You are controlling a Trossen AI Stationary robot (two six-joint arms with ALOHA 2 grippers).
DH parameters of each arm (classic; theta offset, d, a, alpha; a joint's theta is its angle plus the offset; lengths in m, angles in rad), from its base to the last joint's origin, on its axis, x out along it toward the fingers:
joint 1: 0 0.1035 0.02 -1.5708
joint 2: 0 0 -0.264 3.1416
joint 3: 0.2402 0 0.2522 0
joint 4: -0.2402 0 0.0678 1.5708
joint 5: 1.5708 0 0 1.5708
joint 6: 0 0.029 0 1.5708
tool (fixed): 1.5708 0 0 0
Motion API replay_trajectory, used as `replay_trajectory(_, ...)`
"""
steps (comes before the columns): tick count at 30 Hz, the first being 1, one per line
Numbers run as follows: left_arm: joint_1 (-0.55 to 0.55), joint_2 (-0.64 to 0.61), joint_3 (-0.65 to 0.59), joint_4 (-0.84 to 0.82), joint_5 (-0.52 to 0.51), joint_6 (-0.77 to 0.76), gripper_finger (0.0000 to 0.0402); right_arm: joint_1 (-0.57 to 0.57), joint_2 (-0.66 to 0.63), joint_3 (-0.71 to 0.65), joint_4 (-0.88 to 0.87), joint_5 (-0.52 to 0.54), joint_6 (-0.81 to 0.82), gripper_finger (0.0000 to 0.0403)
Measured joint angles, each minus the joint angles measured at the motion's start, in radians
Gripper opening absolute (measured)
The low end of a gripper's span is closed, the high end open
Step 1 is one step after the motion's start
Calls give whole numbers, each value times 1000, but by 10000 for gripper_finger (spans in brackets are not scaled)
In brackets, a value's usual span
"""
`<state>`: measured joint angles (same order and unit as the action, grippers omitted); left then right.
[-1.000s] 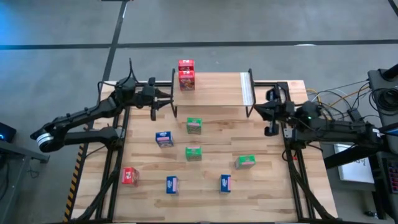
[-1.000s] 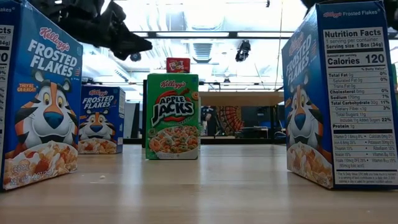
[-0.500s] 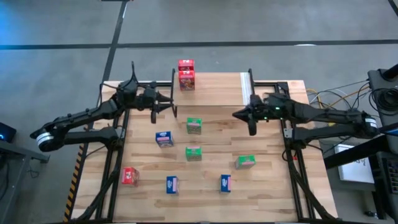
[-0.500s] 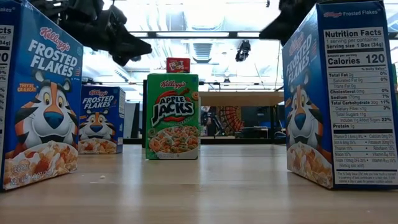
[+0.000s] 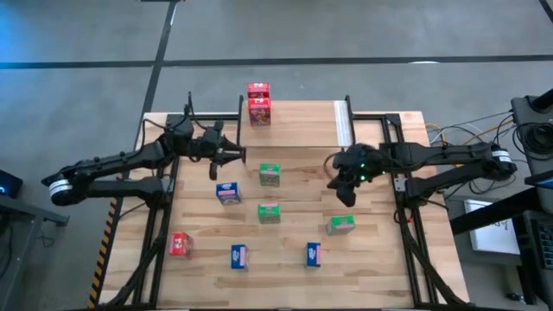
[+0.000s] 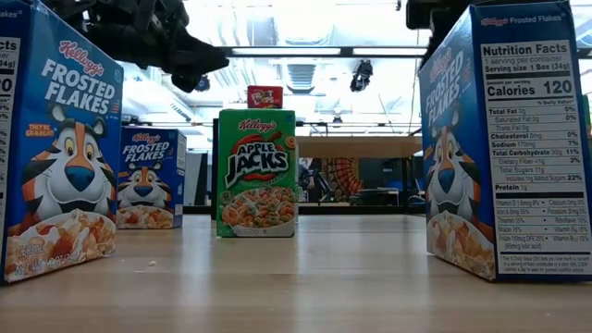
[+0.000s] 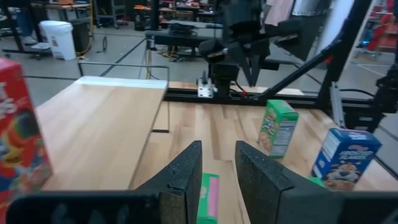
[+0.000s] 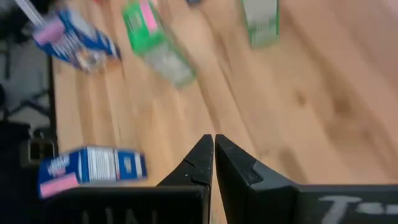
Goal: Stack cereal on shelf
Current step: Put the bottom left green cereal box on the shelf
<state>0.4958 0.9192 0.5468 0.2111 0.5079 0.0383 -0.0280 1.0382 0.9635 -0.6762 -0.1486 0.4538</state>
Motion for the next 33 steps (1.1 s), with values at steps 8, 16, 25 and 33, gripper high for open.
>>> replay_trajectory(8,-37,0,0,25,0,-7,80,132,108,121,-206,54,28,9)
replay_trajectory(16,-37,0,2,40,0,-24,80,260,238,255,-324,124,18,9)
replay_trajectory(25,-37,0,2,40,0,-24,80,282,363,339,-351,122,68,28)
replay_trajectory(33,-37,0,2,34,0,-30,80,346,462,406,-475,97,62,135)
